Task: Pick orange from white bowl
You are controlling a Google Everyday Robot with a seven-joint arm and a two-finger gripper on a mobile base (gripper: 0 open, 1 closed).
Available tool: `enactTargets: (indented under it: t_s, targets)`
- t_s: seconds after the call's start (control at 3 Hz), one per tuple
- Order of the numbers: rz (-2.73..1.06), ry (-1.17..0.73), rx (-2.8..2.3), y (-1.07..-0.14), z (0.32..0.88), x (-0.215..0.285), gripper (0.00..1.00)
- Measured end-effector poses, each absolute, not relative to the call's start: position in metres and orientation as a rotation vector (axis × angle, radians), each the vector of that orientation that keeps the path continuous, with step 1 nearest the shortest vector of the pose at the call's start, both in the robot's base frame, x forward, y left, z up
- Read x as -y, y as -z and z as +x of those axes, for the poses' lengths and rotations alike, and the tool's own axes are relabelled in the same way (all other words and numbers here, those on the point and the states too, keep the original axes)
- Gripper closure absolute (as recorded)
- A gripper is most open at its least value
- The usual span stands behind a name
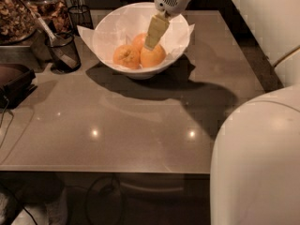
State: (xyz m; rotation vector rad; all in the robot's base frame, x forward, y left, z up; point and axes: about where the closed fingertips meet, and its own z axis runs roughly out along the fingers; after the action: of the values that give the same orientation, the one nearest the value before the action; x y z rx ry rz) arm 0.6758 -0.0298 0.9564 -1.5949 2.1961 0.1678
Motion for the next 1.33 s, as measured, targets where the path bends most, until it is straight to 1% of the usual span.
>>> enactTargets:
  t_s: [0.33,1.33]
  targets:
    - [-1.615,-0.165,-2.207,-0.946,0.681,0.026,0.32]
    - [-1.638,-0.187,-2.276,-0.906,0.695,0.025,0.30]
